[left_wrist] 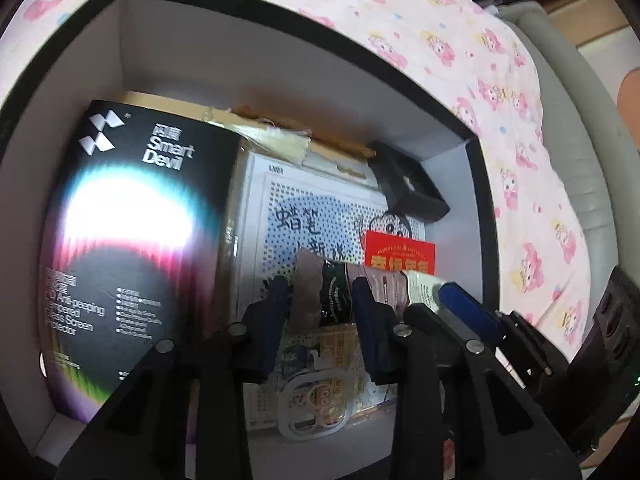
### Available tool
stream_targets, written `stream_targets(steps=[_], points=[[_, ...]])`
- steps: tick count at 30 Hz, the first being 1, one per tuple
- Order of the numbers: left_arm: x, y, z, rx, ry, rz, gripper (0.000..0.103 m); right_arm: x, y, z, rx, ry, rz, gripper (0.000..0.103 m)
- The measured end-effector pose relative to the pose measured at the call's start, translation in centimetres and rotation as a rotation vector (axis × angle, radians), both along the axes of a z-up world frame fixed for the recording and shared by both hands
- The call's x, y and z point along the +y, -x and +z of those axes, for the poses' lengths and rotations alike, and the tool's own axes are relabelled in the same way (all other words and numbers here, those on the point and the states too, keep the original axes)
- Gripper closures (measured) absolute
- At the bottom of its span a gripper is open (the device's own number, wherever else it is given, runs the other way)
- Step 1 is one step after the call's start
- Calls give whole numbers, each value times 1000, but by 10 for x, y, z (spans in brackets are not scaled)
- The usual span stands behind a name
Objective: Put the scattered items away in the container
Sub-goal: 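Lower the tube into the box and open the left gripper, then move the left gripper back to the beige cloth beside the watch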
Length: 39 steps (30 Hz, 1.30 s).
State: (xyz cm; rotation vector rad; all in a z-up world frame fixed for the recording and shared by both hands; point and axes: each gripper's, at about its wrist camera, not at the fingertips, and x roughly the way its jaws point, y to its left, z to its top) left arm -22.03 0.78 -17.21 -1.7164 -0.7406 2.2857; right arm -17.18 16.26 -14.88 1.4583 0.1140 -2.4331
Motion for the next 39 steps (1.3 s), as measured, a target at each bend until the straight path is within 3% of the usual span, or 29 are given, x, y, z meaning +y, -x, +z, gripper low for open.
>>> stream_targets(steps=[3, 9, 11, 16, 24, 31, 39], points=[[7, -2, 4, 19, 52, -24, 72, 0, 0, -1, -5, 5, 6, 67], [2, -31, 38, 188, 12, -42, 70, 13, -7, 5, -35, 83, -28, 67], [1, -46, 50, 218, 14, -37, 70, 18, -17, 16, -4, 110, -46, 67], [8, -69, 77, 259, 32, -49, 68, 22, -48, 49, 61, 178, -79, 67], [-5, -121, 123, 342, 76, -56, 67, 1, -100, 103, 172, 186, -55, 67], [-21, -161, 154, 381, 130, -73, 67, -18, -137, 128, 215, 193, -22, 67], [-39, -191, 165, 403, 218, -50, 68, -42, -160, 135, 202, 201, 16, 67]])
